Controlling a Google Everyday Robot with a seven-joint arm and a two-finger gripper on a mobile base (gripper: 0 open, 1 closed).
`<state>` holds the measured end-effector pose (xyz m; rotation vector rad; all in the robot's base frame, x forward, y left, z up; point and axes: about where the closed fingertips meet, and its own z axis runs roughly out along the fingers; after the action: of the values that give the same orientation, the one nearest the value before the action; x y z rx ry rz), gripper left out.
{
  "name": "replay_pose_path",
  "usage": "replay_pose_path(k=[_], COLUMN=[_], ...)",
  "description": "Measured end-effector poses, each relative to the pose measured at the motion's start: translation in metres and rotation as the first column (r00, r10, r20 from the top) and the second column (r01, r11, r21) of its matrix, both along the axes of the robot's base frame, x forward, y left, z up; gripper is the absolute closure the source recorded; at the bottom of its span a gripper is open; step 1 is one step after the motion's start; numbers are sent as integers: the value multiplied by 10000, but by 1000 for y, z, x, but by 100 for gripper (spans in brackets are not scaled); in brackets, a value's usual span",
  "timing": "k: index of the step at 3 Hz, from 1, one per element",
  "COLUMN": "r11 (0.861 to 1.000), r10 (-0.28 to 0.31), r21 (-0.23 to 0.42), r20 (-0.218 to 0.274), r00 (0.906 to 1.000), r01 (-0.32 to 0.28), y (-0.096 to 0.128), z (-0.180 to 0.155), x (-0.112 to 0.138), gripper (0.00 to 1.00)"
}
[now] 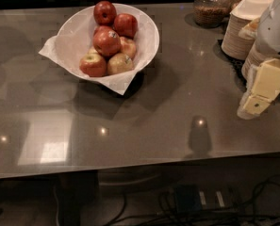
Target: Pick apple from white bowl
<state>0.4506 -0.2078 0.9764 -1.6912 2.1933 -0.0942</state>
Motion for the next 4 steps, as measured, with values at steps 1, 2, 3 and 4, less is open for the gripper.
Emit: replay_pose_path(k=[1,2,3,4], r11=[9986,9926,9812,9656], r10=[15,111,233,433], r21=[524,1195,1882,2489], r20=[407,825,1074,1297], r00=[9992,9965,9939,9906], r01=[-36,-209,-433,-748], y=[20,56,97,140], z=[-3,-8,-11,-11], x=[22,59,94,124], gripper=[0,0,0,0])
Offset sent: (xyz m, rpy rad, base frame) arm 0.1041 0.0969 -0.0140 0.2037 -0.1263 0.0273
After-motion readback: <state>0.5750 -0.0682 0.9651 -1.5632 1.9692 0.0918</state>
